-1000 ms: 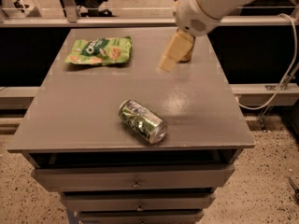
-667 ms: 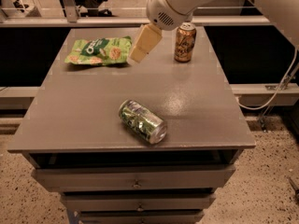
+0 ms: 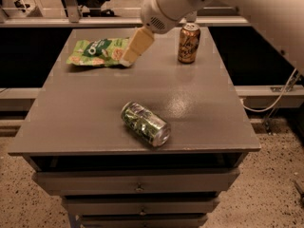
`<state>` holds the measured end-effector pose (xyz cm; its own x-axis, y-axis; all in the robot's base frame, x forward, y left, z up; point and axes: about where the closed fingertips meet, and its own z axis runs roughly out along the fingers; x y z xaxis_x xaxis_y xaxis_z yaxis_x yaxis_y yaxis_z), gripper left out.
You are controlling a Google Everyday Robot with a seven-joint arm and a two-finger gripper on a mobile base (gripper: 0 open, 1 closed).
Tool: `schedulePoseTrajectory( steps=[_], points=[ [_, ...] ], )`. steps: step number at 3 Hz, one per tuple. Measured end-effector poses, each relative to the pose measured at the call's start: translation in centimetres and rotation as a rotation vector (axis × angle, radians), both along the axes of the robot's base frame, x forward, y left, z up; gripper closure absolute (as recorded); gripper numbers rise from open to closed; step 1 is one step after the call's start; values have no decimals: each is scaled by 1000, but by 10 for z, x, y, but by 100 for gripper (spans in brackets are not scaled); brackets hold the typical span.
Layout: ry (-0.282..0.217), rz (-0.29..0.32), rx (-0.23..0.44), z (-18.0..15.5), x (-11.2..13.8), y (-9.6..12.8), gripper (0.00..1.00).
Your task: Pick green rice chip bag
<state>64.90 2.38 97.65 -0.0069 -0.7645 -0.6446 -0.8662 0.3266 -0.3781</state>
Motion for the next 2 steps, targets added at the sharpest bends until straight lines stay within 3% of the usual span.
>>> schedulePoseTrajectory(
  steps=[2],
  points=[
    [40, -24, 116, -54, 78, 74, 0]
  ],
)
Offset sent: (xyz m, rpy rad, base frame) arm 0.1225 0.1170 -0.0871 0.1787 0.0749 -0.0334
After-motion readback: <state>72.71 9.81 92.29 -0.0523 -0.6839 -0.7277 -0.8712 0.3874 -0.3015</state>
